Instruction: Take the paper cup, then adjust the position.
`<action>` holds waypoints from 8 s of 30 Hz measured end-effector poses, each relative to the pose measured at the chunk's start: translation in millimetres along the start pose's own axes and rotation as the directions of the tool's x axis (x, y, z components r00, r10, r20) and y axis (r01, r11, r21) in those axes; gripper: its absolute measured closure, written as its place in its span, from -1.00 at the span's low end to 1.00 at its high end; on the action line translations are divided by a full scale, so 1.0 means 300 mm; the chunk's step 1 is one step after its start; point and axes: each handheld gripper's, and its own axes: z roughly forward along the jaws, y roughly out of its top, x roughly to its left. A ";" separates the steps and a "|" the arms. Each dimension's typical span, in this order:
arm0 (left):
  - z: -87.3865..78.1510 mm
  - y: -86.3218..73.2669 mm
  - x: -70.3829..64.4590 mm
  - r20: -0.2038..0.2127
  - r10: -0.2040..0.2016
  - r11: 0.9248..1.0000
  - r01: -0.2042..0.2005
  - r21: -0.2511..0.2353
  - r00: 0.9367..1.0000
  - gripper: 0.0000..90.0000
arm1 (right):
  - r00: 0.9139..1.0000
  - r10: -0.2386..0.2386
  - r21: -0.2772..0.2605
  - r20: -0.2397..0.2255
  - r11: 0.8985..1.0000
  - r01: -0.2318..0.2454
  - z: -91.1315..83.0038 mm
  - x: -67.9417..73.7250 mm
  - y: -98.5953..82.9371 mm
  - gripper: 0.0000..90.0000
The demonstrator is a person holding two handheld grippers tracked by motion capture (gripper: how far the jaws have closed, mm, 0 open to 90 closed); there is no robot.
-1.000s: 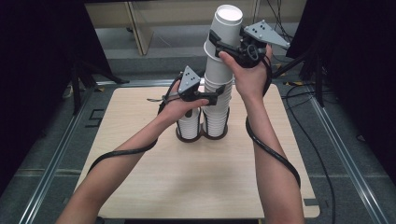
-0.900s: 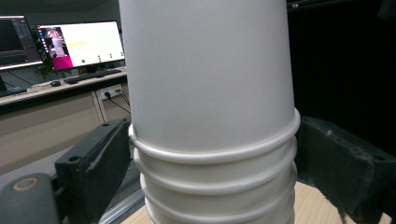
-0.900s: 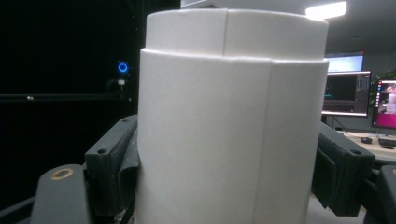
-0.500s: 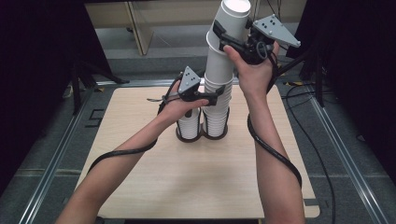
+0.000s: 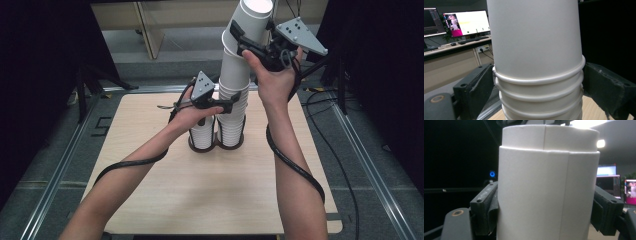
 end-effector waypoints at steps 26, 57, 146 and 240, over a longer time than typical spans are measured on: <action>-0.183 0.006 -0.042 -0.002 0.033 0.999 -0.033 -0.038 0.999 -1.00 | 0.999 -0.006 -0.015 -0.034 1.000 0.005 -0.189 0.065 -0.039 -0.52; -0.586 -0.372 -0.146 0.024 0.008 1.000 -0.009 0.029 1.000 -1.00 | 0.998 0.048 0.222 -0.051 0.974 -0.035 -0.477 0.163 -0.465 -0.52; -0.373 -0.517 -0.281 0.162 -0.004 0.990 -0.019 0.140 0.987 -1.00 | 0.946 0.325 0.435 0.003 0.851 -0.294 -0.472 0.306 -0.816 -0.53; -0.478 -0.523 -0.158 0.162 0.023 0.978 -0.056 0.203 0.987 -0.59 | 0.946 0.322 0.477 0.048 0.824 -0.305 -0.646 0.195 -0.806 -0.85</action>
